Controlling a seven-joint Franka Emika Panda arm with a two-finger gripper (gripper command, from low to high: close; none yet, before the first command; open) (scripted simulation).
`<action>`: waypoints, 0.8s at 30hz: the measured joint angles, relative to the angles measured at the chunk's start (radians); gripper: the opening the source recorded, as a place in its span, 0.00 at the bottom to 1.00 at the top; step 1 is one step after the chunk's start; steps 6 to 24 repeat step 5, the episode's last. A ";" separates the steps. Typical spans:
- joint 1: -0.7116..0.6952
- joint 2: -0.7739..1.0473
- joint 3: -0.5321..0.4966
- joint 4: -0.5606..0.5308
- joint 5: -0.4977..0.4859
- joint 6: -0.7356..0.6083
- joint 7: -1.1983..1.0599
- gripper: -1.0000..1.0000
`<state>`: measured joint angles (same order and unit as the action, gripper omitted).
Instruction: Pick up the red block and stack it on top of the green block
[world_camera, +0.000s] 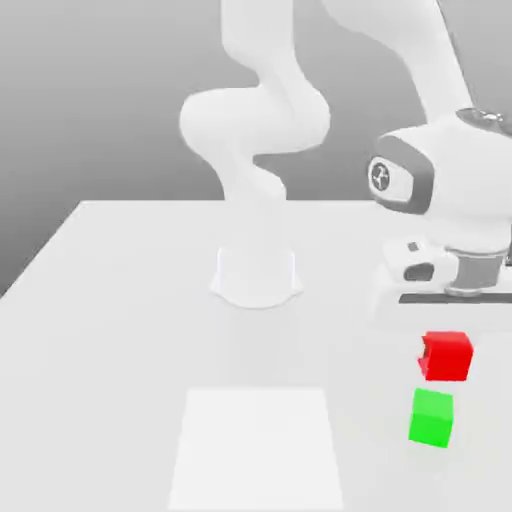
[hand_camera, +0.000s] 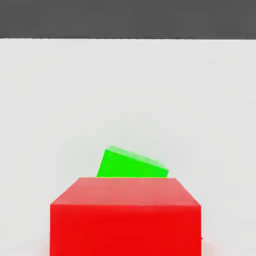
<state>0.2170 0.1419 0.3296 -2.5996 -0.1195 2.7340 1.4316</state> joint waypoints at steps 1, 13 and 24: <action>0.017 0.035 -0.022 0.003 -0.027 0.030 0.018 0.00; 0.026 0.065 -0.036 0.005 -0.055 0.056 0.039 1.00; 0.026 0.065 -0.036 0.005 -0.055 0.056 0.039 1.00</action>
